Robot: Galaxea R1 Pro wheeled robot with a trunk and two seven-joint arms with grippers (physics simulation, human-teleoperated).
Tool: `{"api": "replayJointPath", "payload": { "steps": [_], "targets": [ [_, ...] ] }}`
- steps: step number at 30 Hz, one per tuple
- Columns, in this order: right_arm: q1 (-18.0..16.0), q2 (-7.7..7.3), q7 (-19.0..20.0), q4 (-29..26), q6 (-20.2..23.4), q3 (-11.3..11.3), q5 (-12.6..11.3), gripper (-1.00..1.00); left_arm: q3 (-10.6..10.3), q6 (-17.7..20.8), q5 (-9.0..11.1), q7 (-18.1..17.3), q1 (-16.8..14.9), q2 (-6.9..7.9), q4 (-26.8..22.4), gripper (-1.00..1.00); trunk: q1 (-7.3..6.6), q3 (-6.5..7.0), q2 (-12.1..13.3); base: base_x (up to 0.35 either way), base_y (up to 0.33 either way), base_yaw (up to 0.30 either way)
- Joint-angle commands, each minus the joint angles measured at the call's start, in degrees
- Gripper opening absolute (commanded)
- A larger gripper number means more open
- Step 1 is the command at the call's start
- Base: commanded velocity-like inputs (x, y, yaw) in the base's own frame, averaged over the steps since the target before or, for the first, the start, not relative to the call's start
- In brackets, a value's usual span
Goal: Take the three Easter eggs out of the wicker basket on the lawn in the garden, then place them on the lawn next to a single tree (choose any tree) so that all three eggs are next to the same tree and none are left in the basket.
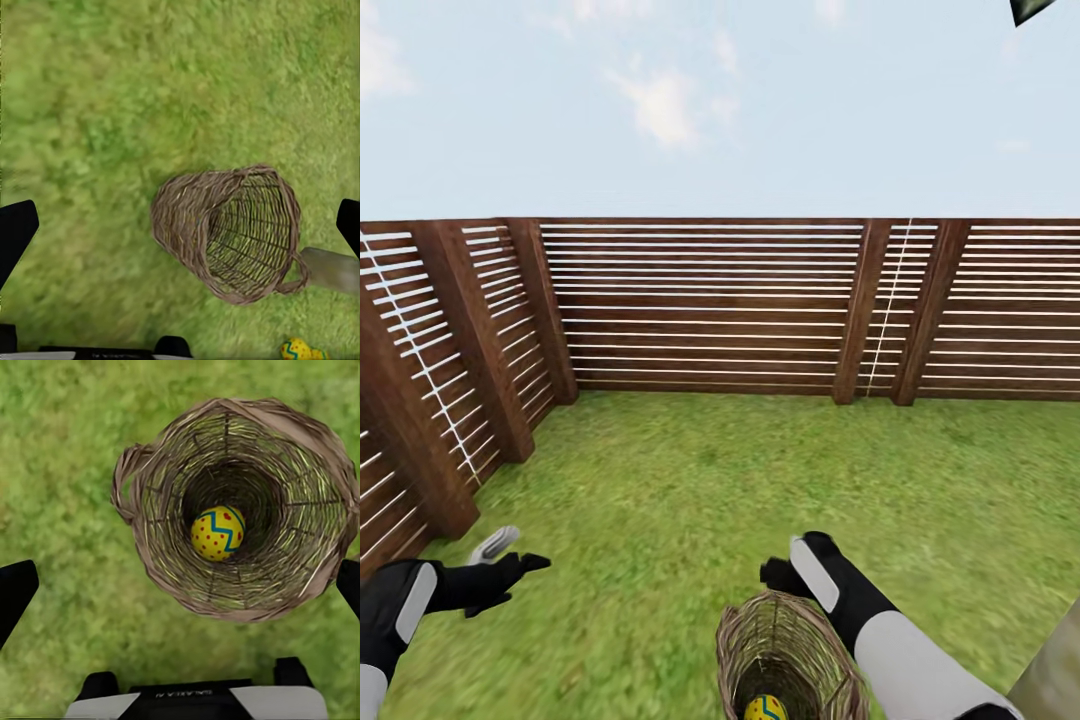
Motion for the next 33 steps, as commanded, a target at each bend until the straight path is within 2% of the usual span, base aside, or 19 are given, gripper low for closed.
{"api": "replayJointPath", "payload": {
  "steps": [1, 4, 11, 33],
  "targets": [
    [0.0, 0.3, -0.6, -0.1, 0.1, 0.3, -0.6, 1.0, 0.1, 0.4, 0.0, 0.2, -0.1, -0.03, 0.0, 1.0, 0.24, -0.27, -0.5, 0.0, 0.0, 0.0],
    [-0.2, 0.87, -0.5, -0.4, -0.6, 0.4, -0.6, 1.0, 0.1, 0.3, -0.3, 0.8, -0.1, 0.16, -0.1, 1.0, 0.89, -0.81, -1.7, 0.0, 0.0, 0.0],
    [-0.3, 1.12, 0.1, -0.6, -2.6, 0.6, -0.7, 1.0, 0.1, 0.3, -0.4, 0.5, -0.1, 0.38, -0.2, 1.0, 2.43, -2.06, -4.5, 0.0, 0.0, 0.0],
    [-0.4, 1.01, 0.5, -0.6, -2.1, 0.3, -1.4, 1.0, 0.1, 0.3, -0.4, 0.4, -0.1, 0.39, -0.2, 1.0, 7.26, -6.01, -13.3, 0.0, 0.0, 0.0]
  ]
}}
